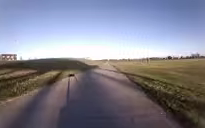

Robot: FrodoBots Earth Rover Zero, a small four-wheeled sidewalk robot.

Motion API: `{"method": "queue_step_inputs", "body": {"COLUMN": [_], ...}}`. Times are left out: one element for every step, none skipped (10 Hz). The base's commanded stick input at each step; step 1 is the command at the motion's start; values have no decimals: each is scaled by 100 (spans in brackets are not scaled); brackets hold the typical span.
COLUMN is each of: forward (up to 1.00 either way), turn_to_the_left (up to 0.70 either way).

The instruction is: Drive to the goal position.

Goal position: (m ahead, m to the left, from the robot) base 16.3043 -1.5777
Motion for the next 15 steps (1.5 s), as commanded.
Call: {"method": "queue_step_inputs", "body": {"forward": [85, 85, 85, 85, 85, 85, 85, 85, 85, 85, 85, 85, 85, 85, 85], "turn_to_the_left": [0, 0, 0, 0, 0, 0, 0, 0, -2, -3, -4, -4, -4, -4, -4]}}
